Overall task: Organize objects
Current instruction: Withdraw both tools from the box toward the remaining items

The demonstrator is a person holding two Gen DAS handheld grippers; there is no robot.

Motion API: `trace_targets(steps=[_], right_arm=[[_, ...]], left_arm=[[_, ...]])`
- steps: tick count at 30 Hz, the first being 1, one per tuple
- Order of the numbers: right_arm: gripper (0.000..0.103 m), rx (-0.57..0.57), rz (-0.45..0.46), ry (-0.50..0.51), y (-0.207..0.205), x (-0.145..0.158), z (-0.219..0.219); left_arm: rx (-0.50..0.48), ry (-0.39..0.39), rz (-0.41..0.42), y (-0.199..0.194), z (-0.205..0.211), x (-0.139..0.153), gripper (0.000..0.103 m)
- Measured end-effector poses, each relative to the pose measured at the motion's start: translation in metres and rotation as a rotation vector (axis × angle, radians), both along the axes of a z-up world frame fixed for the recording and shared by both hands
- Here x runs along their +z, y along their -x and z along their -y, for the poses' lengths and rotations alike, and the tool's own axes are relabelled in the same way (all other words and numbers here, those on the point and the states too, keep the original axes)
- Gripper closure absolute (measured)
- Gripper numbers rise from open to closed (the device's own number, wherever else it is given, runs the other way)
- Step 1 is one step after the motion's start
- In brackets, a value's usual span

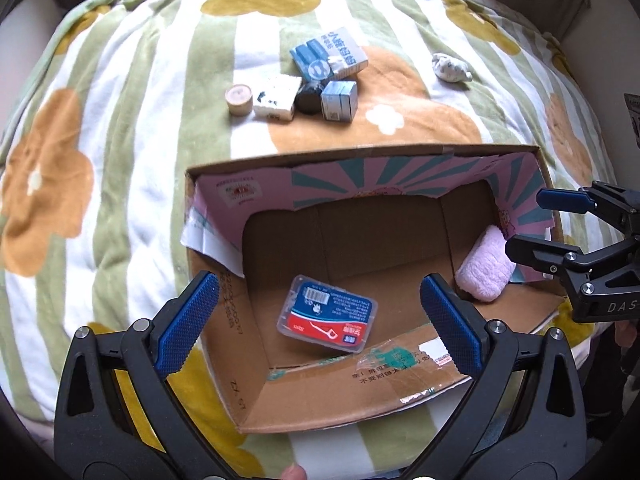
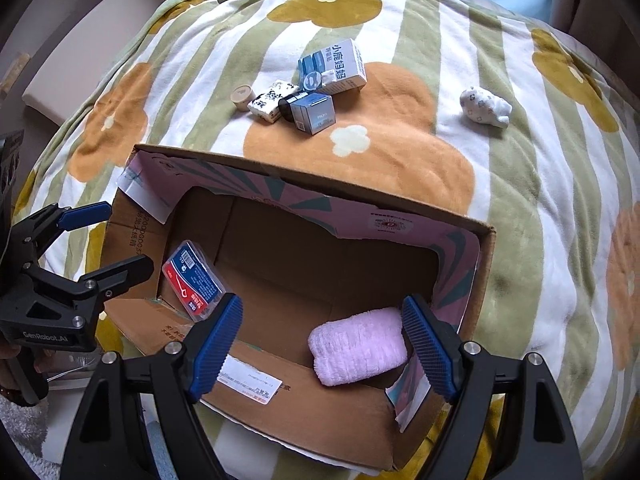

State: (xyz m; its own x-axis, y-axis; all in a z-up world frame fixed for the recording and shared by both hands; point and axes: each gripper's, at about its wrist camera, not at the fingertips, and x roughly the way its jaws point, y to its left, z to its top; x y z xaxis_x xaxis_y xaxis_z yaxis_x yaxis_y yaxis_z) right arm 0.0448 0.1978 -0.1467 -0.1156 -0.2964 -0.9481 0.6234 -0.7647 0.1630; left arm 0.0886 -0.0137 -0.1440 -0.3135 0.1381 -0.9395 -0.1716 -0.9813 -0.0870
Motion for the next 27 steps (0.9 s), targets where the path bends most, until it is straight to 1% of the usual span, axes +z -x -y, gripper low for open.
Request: trace_targets(steps=[5, 15, 22, 27], right_arm=[[0.024, -0.016, -0.011, 0.01, 0.002, 0.007, 0.006], [0.024, -0.066, -0.042, 0.025, 0.01, 0.025, 0.011], [0.024, -0.106, -0.092, 0.072, 0.027, 0.051, 0.021], [0.024, -0.067, -0.134, 0.092, 0.051, 0.068, 0.041]], left_arm=[[-0.044, -0.018, -0.015, 0.007, 0.0, 0.011, 0.003], [-0.062, -0.07, -0.056, 0.023, 0.013, 0.032, 0.003], [-0.089, -0.065, -0.102, 0.049, 0.034, 0.05, 0.003], [-0.175, -0.026, -0.157, 0.082, 0.051, 0.061, 0.003]])
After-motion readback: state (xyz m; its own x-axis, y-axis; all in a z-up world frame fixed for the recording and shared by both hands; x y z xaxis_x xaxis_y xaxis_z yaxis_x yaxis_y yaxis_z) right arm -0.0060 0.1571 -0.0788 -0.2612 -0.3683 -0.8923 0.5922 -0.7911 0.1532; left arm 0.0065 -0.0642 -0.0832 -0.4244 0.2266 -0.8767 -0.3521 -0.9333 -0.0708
